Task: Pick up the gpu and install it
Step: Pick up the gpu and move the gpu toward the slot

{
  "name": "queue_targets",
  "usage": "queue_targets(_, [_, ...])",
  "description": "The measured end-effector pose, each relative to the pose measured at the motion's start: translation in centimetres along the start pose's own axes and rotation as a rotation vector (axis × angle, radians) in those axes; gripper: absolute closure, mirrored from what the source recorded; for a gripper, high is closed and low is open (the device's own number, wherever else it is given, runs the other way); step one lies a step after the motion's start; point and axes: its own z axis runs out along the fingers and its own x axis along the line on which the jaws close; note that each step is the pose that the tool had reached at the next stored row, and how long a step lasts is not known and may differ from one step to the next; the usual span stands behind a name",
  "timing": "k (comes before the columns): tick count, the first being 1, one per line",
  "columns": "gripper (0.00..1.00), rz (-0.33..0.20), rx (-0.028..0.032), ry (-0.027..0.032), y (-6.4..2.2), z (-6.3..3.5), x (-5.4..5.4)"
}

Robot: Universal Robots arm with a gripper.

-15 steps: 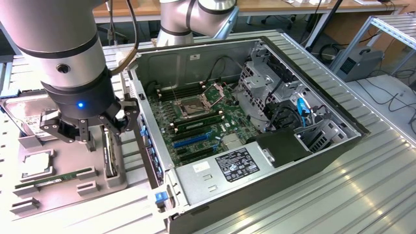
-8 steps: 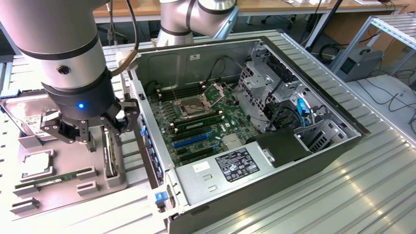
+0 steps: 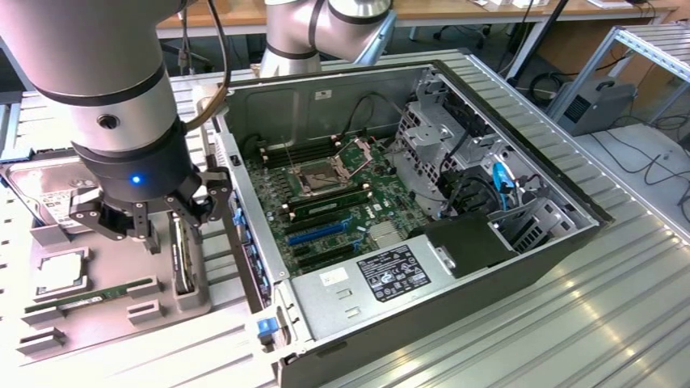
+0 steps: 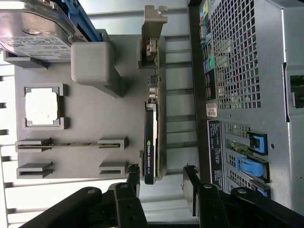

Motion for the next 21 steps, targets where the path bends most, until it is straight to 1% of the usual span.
queue_targets(14, [0.50,0.000,0.0001,0.0001,-0.01,0.25,0.01])
queue_targets(16, [0.50,0.000,0.0000,0.0000,-0.02,0.45,0.01])
queue_targets(21, [0.50,0.000,0.0000,0.0000,-0.02,0.53,0.01])
